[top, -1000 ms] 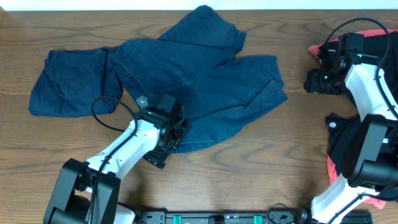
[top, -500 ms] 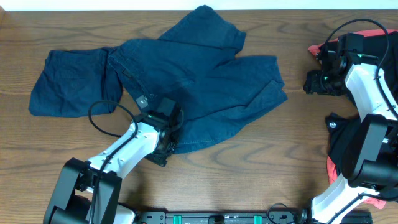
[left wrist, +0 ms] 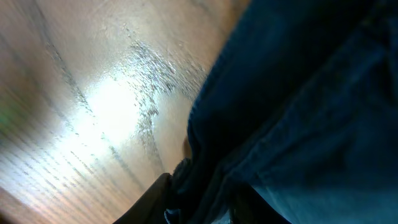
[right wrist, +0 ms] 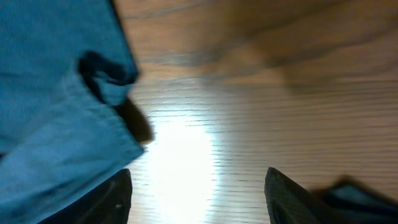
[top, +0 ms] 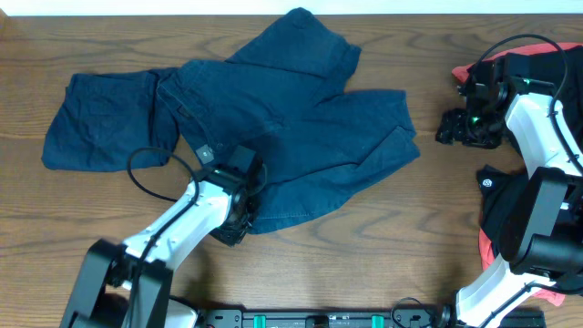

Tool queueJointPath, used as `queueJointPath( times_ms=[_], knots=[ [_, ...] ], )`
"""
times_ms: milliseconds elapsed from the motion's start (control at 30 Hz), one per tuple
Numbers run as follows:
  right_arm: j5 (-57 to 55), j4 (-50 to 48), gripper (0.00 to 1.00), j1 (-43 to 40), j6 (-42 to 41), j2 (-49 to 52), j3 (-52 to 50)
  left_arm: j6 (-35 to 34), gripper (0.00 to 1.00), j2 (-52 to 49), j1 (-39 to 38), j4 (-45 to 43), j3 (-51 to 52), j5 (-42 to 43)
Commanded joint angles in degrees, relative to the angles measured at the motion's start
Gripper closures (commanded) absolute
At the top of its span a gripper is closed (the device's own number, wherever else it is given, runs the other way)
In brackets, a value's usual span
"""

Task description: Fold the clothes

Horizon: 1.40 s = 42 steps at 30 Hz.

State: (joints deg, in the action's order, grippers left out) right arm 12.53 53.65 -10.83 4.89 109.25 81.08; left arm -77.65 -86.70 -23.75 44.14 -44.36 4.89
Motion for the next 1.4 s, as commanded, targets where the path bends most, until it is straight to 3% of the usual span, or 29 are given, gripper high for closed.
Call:
queueJointPath(
  times_ms=[0,67,300,667,800,933,967,1000,1067,1367],
  knots=[
    [10.4,0.6,0.32,0.4,-0.1,0.2,-2.2,6.6,0.75,3.9,-0.1,0.8,0.3,-1.9],
    [14.9,0.8,0.32,0.8,-0.1,0.2,-4.9,8.4,0.76,6.4,-0.1,0.8,0.3,-4.1],
    [14.9,-4.9,0.31,3.9,-1.0,0.2,-13.7,9.0,0.76,10.4,-0.1,0.8,0.3,-6.0],
    [14.2,-24.8,0.35,7.7,-18.7,0.2,-24.1,11.3,0.76,10.4,-0.1,2.5,0.3,-6.0],
    [12.3,-28.1,0.53,8.5,-21.4,0.2,-24.9,11.3,0.76,10.4,-0.1,3.4,0.3,-6.0],
    [12.1,-29.2,0.95,8.2,-21.5,0.1,-24.7,12.4,0.81,10.4,-0.1,3.4,0.3,-6.0],
    [12.1,-28.8,0.99,7.9,-21.6,0.1,-24.4,13.5,0.81,10.4,-0.1,3.4,0.3,-6.0],
    [12.1,-28.1,0.99,7.7,-21.6,-0.2,-24.0,14.9,0.89,10.4,-0.1,3.4,0.3,-6.0],
    [10.7,-26.0,0.99,7.1,-21.3,-1.4,-22.9,18.1,0.94,10.6,-0.1,3.4,0.2,-5.9],
    [3.7,-17.0,0.99,2.3,-19.4,-17.7,-16.1,30.0,0.94,18.5,-0.1,5.1,-1.3,-3.9]
  ],
)
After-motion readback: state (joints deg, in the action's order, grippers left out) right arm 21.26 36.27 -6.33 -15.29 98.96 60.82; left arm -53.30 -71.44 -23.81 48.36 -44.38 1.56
